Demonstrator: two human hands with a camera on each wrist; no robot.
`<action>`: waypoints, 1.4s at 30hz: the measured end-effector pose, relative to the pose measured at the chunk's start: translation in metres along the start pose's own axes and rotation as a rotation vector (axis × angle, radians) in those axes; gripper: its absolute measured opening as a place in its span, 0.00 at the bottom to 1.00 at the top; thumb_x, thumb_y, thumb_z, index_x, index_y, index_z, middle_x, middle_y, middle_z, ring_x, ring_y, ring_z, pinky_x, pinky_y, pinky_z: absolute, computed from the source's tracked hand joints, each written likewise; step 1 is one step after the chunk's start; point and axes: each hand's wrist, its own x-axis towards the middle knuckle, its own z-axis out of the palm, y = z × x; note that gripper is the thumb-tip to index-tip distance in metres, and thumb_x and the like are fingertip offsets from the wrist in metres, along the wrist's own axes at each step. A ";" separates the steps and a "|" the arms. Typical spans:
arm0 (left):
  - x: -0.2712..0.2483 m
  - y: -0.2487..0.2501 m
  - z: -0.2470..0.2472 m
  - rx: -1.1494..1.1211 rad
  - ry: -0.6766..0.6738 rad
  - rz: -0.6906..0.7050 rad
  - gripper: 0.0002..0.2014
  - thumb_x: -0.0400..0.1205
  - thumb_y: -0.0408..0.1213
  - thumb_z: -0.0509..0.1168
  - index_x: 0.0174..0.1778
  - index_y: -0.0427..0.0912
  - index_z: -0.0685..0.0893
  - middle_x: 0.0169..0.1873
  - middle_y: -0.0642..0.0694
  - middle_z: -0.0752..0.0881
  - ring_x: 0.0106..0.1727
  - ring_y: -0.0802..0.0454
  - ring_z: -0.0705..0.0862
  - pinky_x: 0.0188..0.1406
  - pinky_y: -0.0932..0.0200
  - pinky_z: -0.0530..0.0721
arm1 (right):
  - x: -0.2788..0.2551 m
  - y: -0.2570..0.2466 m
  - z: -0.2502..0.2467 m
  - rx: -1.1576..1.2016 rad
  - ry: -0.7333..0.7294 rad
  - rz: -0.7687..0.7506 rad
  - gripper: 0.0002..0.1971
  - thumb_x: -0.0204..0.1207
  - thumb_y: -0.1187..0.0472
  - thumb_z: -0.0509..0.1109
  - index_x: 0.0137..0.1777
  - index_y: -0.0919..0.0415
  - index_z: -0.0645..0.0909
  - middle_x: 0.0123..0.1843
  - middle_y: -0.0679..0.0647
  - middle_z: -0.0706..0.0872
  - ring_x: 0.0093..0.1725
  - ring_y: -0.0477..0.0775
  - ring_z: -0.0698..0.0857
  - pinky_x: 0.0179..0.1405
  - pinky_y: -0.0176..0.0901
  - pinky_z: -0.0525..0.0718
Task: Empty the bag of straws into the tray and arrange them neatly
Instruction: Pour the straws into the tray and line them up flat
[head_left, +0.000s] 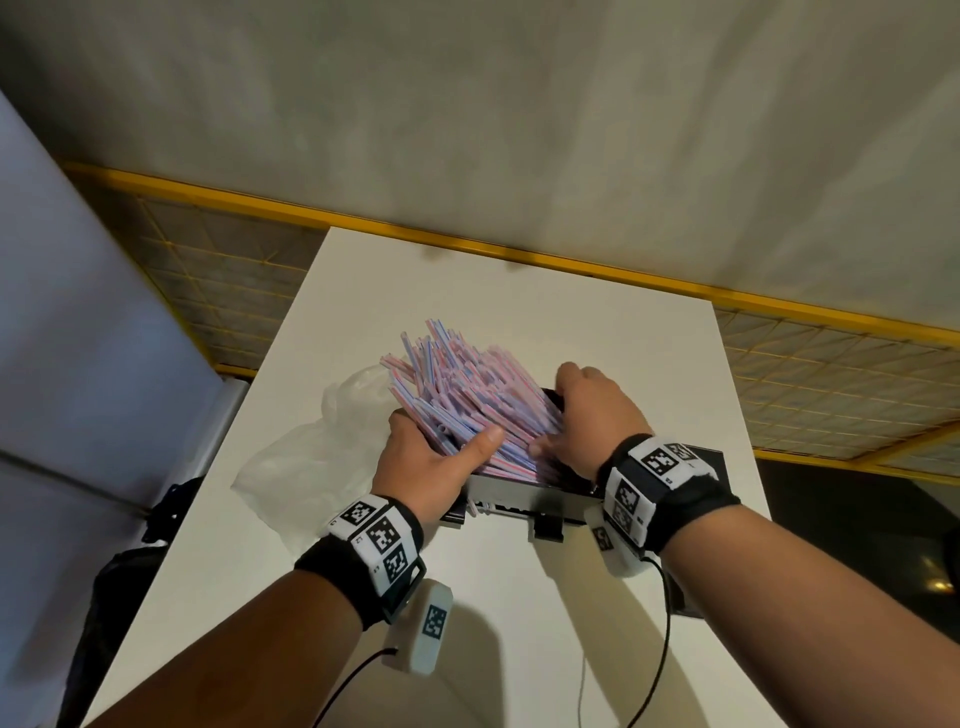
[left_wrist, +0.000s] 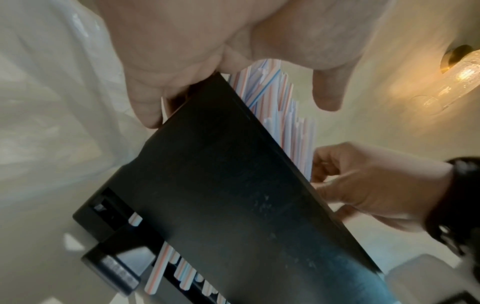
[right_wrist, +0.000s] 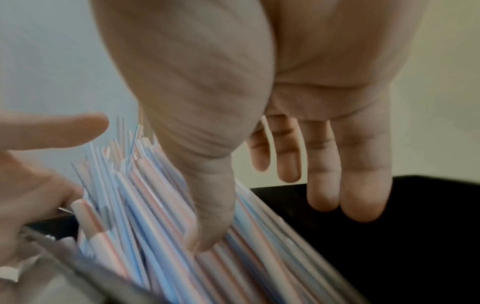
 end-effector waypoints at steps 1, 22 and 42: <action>0.000 0.001 -0.001 -0.021 0.001 0.002 0.37 0.70 0.65 0.75 0.64 0.52 0.64 0.63 0.54 0.77 0.63 0.51 0.77 0.62 0.57 0.72 | -0.003 0.003 -0.003 0.008 0.023 0.039 0.29 0.67 0.46 0.84 0.57 0.58 0.72 0.49 0.53 0.76 0.46 0.56 0.77 0.45 0.48 0.80; 0.002 0.003 -0.006 -0.200 0.213 0.045 0.53 0.59 0.80 0.71 0.73 0.46 0.71 0.65 0.50 0.85 0.65 0.50 0.84 0.73 0.46 0.79 | -0.009 -0.021 0.029 0.016 -0.450 -0.081 0.23 0.70 0.37 0.77 0.44 0.58 0.82 0.43 0.55 0.86 0.40 0.53 0.84 0.34 0.43 0.79; 0.010 0.017 0.008 -0.130 0.207 0.021 0.56 0.52 0.74 0.80 0.71 0.54 0.65 0.66 0.45 0.84 0.63 0.42 0.87 0.61 0.38 0.87 | 0.006 -0.026 0.025 0.126 -0.634 0.070 0.51 0.66 0.43 0.83 0.85 0.58 0.63 0.84 0.56 0.70 0.78 0.57 0.74 0.68 0.43 0.74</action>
